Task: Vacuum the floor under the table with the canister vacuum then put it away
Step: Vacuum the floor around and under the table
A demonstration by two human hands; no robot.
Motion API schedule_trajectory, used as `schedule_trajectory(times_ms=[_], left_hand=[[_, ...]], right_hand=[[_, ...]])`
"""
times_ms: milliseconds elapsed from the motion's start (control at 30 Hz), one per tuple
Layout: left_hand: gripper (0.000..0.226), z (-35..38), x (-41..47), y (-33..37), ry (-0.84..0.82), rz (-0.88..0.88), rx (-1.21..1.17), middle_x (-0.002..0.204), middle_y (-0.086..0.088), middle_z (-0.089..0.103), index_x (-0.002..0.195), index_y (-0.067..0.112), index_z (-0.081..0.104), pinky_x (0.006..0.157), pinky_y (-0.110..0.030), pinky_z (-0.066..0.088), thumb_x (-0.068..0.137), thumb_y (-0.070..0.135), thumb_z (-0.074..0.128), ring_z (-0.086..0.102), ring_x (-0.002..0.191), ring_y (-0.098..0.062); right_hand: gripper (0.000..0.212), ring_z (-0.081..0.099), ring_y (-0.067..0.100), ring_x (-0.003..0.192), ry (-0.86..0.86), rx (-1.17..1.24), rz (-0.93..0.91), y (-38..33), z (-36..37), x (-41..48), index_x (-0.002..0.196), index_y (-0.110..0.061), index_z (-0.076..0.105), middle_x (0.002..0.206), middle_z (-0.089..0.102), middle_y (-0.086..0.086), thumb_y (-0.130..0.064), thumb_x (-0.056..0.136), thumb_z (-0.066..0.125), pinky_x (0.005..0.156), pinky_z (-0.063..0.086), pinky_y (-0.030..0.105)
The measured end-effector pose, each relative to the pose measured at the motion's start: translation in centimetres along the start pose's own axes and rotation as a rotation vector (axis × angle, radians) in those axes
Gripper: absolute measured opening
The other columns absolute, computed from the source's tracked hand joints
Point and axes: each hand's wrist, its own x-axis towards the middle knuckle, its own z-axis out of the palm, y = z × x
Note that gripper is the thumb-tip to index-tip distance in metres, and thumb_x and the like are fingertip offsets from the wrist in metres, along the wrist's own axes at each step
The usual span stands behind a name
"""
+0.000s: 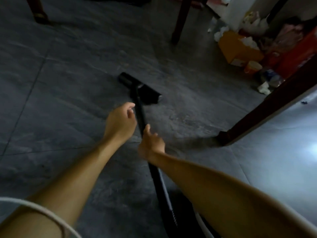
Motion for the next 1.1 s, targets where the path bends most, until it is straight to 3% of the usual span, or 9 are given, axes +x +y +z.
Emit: schedule_trajectory(times_ms=[67, 167, 267, 333, 433, 533, 700, 900, 1100], left_hand=[[0.034, 0.4, 0.5, -0.2, 0.037, -0.011, 0.002, 0.122, -0.010, 0.065, 0.121, 0.011, 0.061, 0.092, -0.030, 0.044, 0.094, 0.010, 0.041, 0.059, 0.114, -0.025], [0.035, 1.3, 0.5, -0.7, 0.014, 0.026, 0.059, 0.123, -0.009, 0.065, 0.121, 0.014, 0.063, 0.094, -0.031, 0.044, 0.093, 0.009, 0.043, 0.060, 0.114, -0.026], [0.040, 1.4, -0.6, -1.3, -0.144, 0.125, 0.166, 0.124, -0.009, 0.064, 0.124, 0.017, 0.063, 0.096, -0.030, 0.042, 0.091, 0.017, 0.040, 0.059, 0.115, -0.027], [0.052, 0.5, -1.8, -1.5, -0.222, 0.219, 0.223, 0.121, -0.011, 0.066, 0.126, 0.015, 0.062, 0.093, -0.030, 0.045, 0.084, 0.023, 0.031, 0.061, 0.112, -0.028], [0.056, -0.7, -2.2, -2.6, -0.246, 0.202, 0.271, 0.126, -0.010, 0.063, 0.130, 0.014, 0.057, 0.096, -0.032, 0.044, 0.085, 0.030, 0.028, 0.059, 0.115, -0.027], [0.048, -1.4, -1.2, -3.8, -0.247, 0.025, 0.279, 0.134, -0.012, 0.057, 0.136, 0.014, 0.051, 0.104, -0.036, 0.040, 0.094, 0.031, 0.037, 0.053, 0.124, -0.028], [0.052, -2.9, -0.3, -2.3, -0.280, -0.101, 0.300, 0.141, -0.018, 0.049, 0.143, 0.012, 0.035, 0.106, -0.039, 0.037, 0.096, 0.032, 0.044, 0.046, 0.130, -0.033], [0.050, -8.3, -0.3, -2.6, -0.259, -0.110, 0.303, 0.141, -0.018, 0.048, 0.143, 0.011, 0.036, 0.105, -0.038, 0.039, 0.097, 0.031, 0.042, 0.046, 0.130, -0.032], [0.049, -14.4, -2.8, -5.8, -0.198, -0.235, 0.284, 0.142, -0.018, 0.047, 0.141, 0.007, 0.038, 0.109, -0.040, 0.036, 0.097, 0.030, 0.042, 0.045, 0.131, -0.033]], right_hand=[[0.077, 0.052, 0.036, 0.122, -0.047, 0.000, -0.081, -0.7, 0.3, -0.4, 0.155, -0.020, 0.000, 0.144, 0.040, 0.022, -0.019, 0.095, 0.048, 0.093, 0.047, 0.042], [0.071, 0.049, 0.036, 0.125, 0.038, -0.026, -0.073, -0.4, -1.6, 2.8, 0.155, -0.018, 0.007, 0.141, 0.043, 0.020, -0.020, 0.097, 0.047, 0.098, 0.044, 0.043], [0.048, 0.050, 0.031, 0.127, 0.213, 0.106, 0.125, 1.8, -5.0, 8.1, 0.148, -0.013, 0.030, 0.139, 0.051, 0.014, -0.024, 0.102, 0.036, 0.101, 0.041, 0.038], [0.045, 0.053, 0.032, 0.125, 0.238, 0.196, 0.226, 4.9, -7.6, 10.7, 0.143, -0.010, 0.039, 0.136, 0.055, 0.014, -0.024, 0.100, 0.041, 0.099, 0.043, 0.037], [0.051, 0.062, 0.033, 0.107, 0.142, 0.229, 0.345, 9.9, -10.5, 12.6, 0.134, -0.006, 0.050, 0.121, 0.061, 0.015, -0.025, 0.088, 0.061, 0.076, 0.051, 0.035], [0.053, 0.063, 0.034, 0.098, 0.101, 0.274, 0.410, 10.1, -9.8, 11.9, 0.136, -0.005, 0.046, 0.112, 0.060, 0.015, -0.024, 0.088, 0.059, 0.068, 0.050, 0.035], [0.064, 0.050, 0.037, 0.127, 0.077, 0.254, 0.209, 1.6, -4.2, 8.0, 0.150, -0.009, 0.024, 0.140, 0.049, 0.017, -0.024, 0.093, 0.049, 0.100, 0.044, 0.039], [0.045, 0.057, 0.034, 0.118, 0.042, 0.142, -0.054, -7.4, -1.7, 6.7, 0.133, -0.017, 0.048, 0.130, 0.058, 0.011, -0.030, 0.090, 0.049, 0.091, 0.048, 0.038], [0.057, 0.058, 0.039, 0.113, 0.049, 0.082, 0.062, -8.0, -1.1, 5.9, 0.133, -0.005, 0.045, 0.128, 0.058, 0.018, -0.037, 0.087, 0.053, 0.094, 0.051, 0.044]])
